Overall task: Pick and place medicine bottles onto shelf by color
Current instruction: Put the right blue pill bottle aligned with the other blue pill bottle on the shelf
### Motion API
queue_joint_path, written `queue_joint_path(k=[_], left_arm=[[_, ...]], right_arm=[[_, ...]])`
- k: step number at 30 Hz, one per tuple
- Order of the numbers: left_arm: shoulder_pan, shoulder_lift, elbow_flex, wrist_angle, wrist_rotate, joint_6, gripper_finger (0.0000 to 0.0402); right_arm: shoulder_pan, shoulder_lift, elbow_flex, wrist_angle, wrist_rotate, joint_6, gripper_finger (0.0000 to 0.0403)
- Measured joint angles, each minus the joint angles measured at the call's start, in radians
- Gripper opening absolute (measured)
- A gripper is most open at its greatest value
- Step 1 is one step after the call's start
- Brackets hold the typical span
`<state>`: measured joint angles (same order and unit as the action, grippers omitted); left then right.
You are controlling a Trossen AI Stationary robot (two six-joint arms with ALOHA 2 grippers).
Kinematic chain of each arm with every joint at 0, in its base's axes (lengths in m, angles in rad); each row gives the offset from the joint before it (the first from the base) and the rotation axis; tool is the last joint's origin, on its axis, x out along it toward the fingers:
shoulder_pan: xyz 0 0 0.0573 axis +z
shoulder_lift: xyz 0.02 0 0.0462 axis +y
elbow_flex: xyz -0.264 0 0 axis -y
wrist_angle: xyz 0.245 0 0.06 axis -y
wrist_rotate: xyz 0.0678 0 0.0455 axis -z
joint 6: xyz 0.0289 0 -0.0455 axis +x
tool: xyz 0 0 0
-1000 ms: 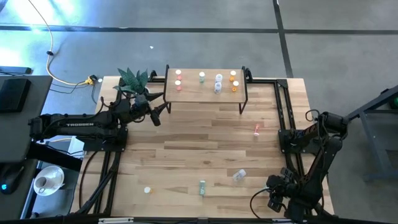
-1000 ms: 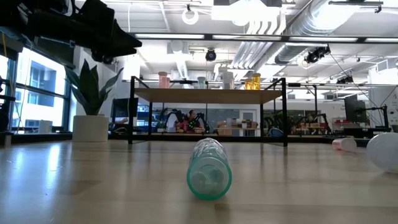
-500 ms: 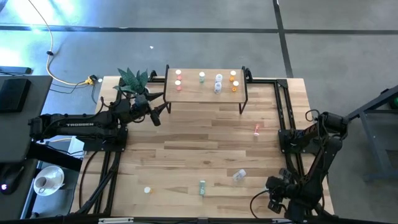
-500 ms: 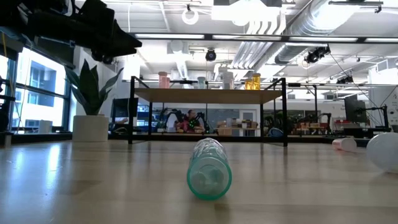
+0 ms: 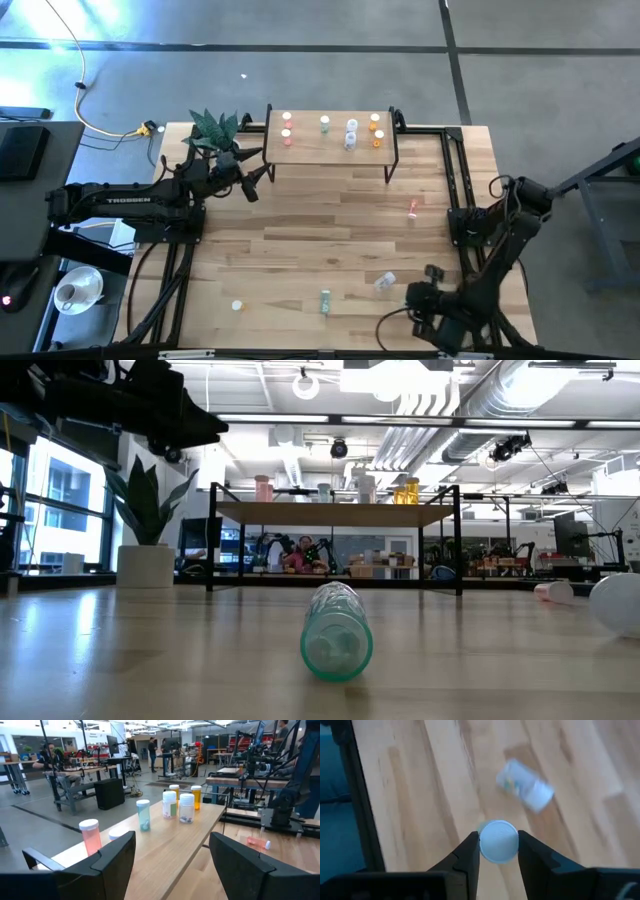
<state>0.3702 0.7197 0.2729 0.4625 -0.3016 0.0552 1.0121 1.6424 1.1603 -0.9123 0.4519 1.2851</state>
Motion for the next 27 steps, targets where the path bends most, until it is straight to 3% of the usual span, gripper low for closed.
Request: queue_joint_path(k=[12, 20, 27], left_arm=[[0.0, 0.0, 0.0, -0.017, 0.002, -0.001, 0.0243], [0.0, 0.0, 0.0, -0.064, 0.003, -0.012, 0.0243], [0.0, 0.0, 0.0, -0.16, 0.008, -0.092, 0.0243]], right_arm=[[-0.374, 0.0, 0.106, 0.016, 0.007, -0.614, 0.0093], [-0.681, 0.0, 0.211, 0.069, -0.105, -0.972, 0.0093], [-0.915, 0.0, 0.347, 0.087, -0.154, -1.18, 0.0093]])
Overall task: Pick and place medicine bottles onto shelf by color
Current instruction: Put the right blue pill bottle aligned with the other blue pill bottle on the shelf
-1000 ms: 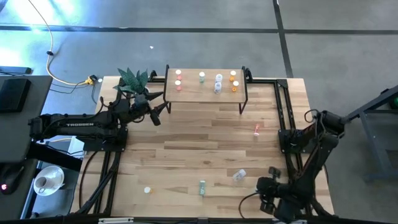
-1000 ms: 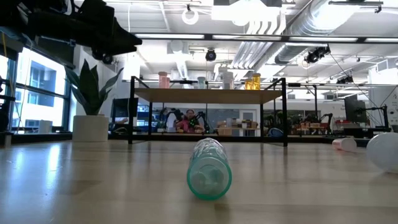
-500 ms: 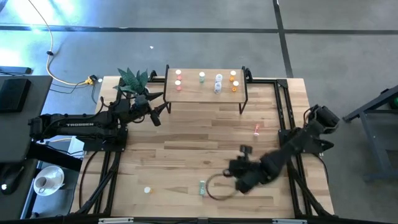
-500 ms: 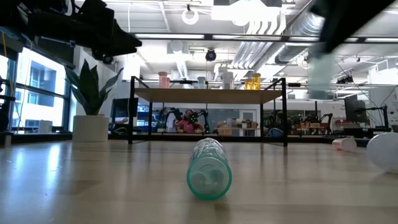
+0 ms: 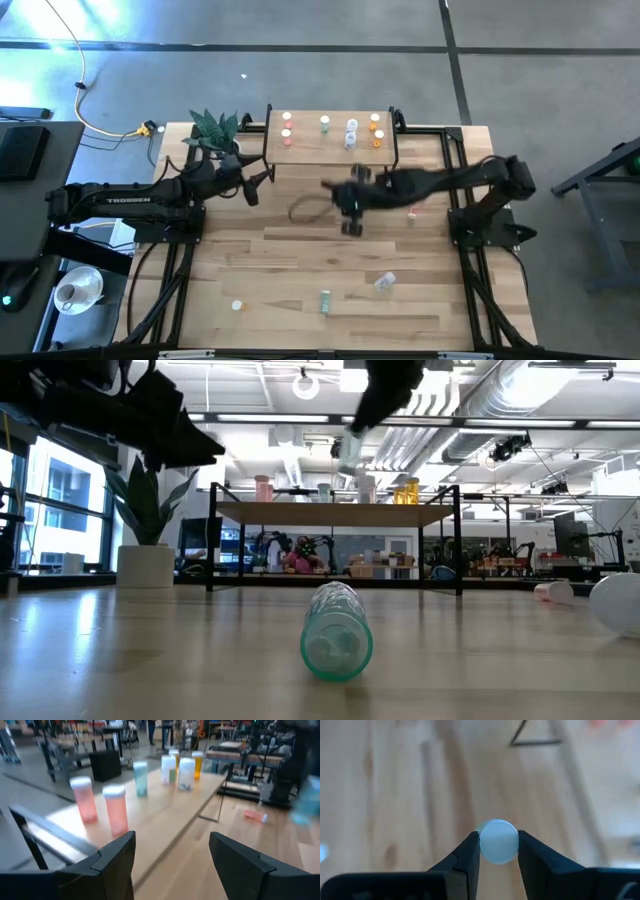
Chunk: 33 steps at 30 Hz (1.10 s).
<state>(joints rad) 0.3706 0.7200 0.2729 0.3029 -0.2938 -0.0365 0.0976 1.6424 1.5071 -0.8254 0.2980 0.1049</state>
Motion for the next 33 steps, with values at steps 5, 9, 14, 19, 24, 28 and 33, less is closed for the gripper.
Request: queue_joint_path(k=[5, 9, 14, 19, 24, 28, 33], left_arm=[[0.0, 0.0, 0.0, -0.081, 0.04, -0.068, 0.0243], [0.0, 0.0, 0.0, -0.139, 0.066, -0.127, 0.0243], [0.0, 0.0, 0.0, -0.201, 0.067, -0.185, 0.0243], [0.0, 0.0, 0.0, -0.208, 0.066, -0.197, 0.0243], [0.0, 0.0, 0.0, -0.202, 0.065, -0.197, 0.0243], [0.0, 0.0, 0.0, -0.202, 0.064, -0.197, 0.0243], [0.0, 0.0, 0.0, -0.204, 0.065, -0.196, 0.0243]], right_arm=[[-0.13, 0.0, 0.118, 0.0, -0.02, -0.073, 0.0093], [-0.21, 0.0, 0.216, 0.0, -0.019, -0.105, 0.0093], [-0.286, 0.0, 0.328, 0.025, -0.019, -0.11, 0.0093], [-0.342, 0.0, 0.416, 0.062, -0.019, -0.105, 0.0093], [-0.382, 0.001, 0.431, 0.103, -0.038, -0.056, 0.0093], [-0.399, 0.051, 0.431, 0.091, -0.072, -0.034, 0.0093], [-0.399, 0.14, 0.436, 0.038, -0.074, -0.065, 0.0093]])
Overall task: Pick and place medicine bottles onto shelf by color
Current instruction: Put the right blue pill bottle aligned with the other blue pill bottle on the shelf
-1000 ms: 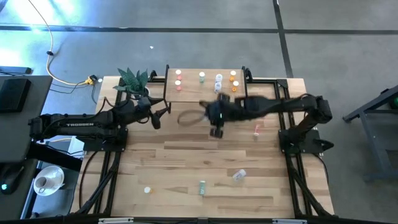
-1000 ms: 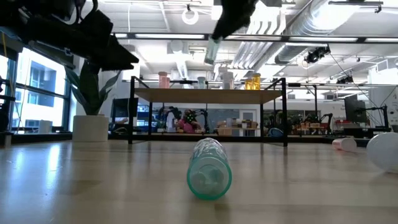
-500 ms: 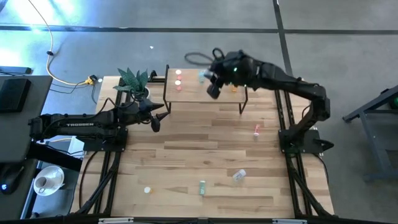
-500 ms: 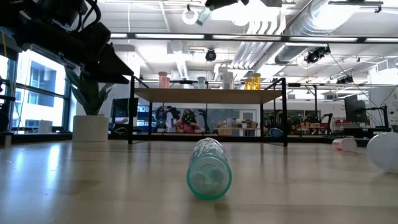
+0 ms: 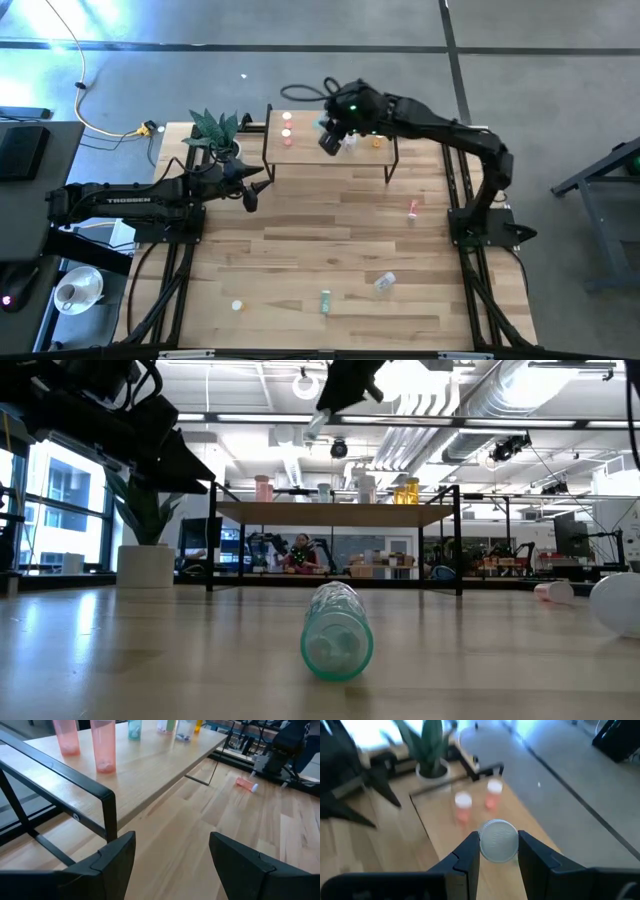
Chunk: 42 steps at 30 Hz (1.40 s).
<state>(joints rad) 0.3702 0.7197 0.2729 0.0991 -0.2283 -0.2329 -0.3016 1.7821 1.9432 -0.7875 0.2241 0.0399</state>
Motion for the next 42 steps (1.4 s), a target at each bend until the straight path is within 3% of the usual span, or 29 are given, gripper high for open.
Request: queue_joint_path(k=[10, 18, 42], left_arm=[[0.0, 0.0, 0.0, 0.001, -0.002, 0.015, 0.0243], [0.0, 0.0, 0.0, 0.002, -0.003, 0.018, 0.0243], [0.0, 0.0, 0.0, -0.006, 0.0, 0.018, 0.0243]], right_arm=[[-0.021, 0.152, 0.124, -0.207, -0.005, -0.016, 0.0093], [-0.036, 0.218, 0.131, -0.238, -0.073, -0.048, 0.0093], [-0.066, 0.254, 0.13, -0.279, -0.094, -0.045, 0.0093]])
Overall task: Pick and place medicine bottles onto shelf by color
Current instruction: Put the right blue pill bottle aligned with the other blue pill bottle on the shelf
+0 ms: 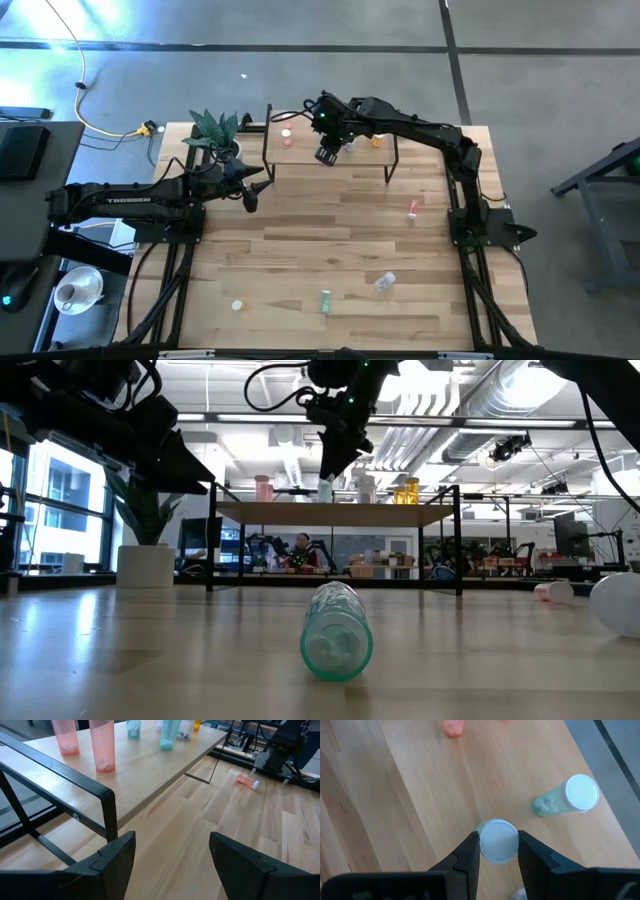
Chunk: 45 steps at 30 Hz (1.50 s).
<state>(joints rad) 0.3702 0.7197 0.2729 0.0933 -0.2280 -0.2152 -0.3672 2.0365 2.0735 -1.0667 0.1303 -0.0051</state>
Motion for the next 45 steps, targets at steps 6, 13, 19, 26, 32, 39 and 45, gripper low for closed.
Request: queue_joint_path(k=[6, 13, 19, 26, 32, 39, 45], left_arm=[[0.0, 0.0, 0.0, 0.0, -0.001, 0.001, 0.0243], [0.0, 0.0, 0.0, 0.001, -0.002, 0.001, 0.0243], [0.0, 0.0, 0.0, 0.001, -0.003, 0.001, 0.0243], [0.0, 0.0, 0.0, 0.001, -0.003, 0.001, 0.0243], [0.0, 0.0, 0.0, 0.001, -0.003, 0.001, 0.0243], [0.0, 0.0, 0.0, 0.001, -0.003, 0.015, 0.0243], [0.0, 0.0, 0.0, 0.001, -0.003, 0.027, 0.0243]], right_arm=[[0.0, 0.0, 0.0, 0.001, 0.016, 0.0, 0.0106], [0.0, 0.0, 0.0, 0.002, 0.017, 0.0, 0.0128], [0.0, 0.0, -0.001, 0.002, 0.025, -0.003, 0.013], [0.0, 0.0, -0.001, 0.002, 0.025, -0.003, 0.0131], [0.0, 0.0, -0.001, 0.003, 0.025, 0.001, 0.0131], [0.0, 0.004, -0.001, 0.01, 0.025, 0.004, 0.0131], [0.001, 0.01, -0.001, 0.013, 0.025, 0.005, 0.0131]])
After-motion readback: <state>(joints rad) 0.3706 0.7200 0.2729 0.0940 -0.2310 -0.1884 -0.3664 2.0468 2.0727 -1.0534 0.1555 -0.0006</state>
